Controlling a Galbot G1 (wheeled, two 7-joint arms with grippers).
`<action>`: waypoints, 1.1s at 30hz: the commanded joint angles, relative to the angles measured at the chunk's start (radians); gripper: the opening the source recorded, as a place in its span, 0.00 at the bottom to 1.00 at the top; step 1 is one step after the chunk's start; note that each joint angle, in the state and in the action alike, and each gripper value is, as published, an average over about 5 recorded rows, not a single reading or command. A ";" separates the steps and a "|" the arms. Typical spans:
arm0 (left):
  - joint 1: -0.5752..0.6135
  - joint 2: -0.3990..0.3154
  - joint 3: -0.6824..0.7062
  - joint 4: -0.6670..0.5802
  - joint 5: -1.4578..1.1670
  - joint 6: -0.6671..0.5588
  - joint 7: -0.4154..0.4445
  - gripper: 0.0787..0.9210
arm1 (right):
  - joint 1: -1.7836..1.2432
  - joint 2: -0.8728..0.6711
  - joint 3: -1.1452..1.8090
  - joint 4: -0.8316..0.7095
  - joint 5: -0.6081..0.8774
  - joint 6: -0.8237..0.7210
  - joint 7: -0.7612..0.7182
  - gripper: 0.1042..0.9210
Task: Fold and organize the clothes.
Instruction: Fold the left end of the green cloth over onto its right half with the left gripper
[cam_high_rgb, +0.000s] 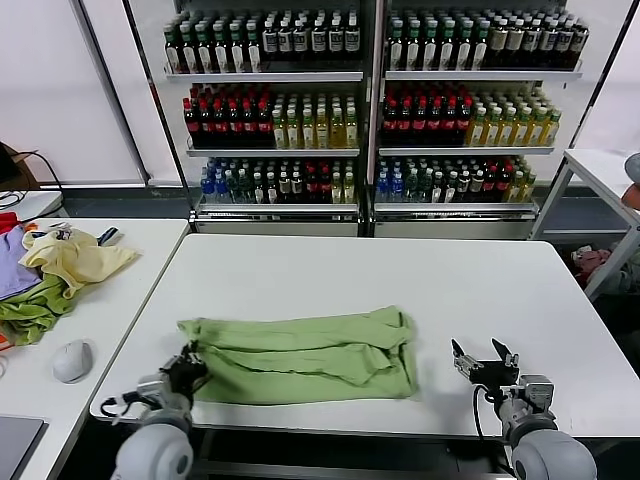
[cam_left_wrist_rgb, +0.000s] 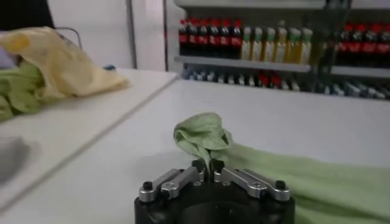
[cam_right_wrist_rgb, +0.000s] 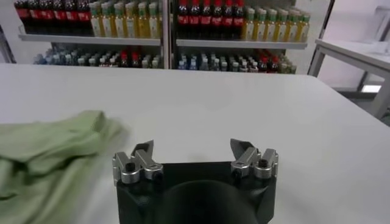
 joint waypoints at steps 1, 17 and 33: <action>0.002 0.090 -0.211 -0.188 -0.384 -0.002 0.019 0.05 | 0.001 0.000 -0.003 -0.003 -0.001 0.002 0.001 0.88; -0.144 -0.173 0.246 -0.176 -0.602 -0.024 0.057 0.05 | 0.031 -0.020 -0.026 -0.025 0.002 0.018 -0.004 0.88; -0.305 -0.283 0.472 0.122 -0.338 -0.029 0.070 0.05 | 0.105 -0.068 -0.048 -0.076 0.044 0.022 0.001 0.88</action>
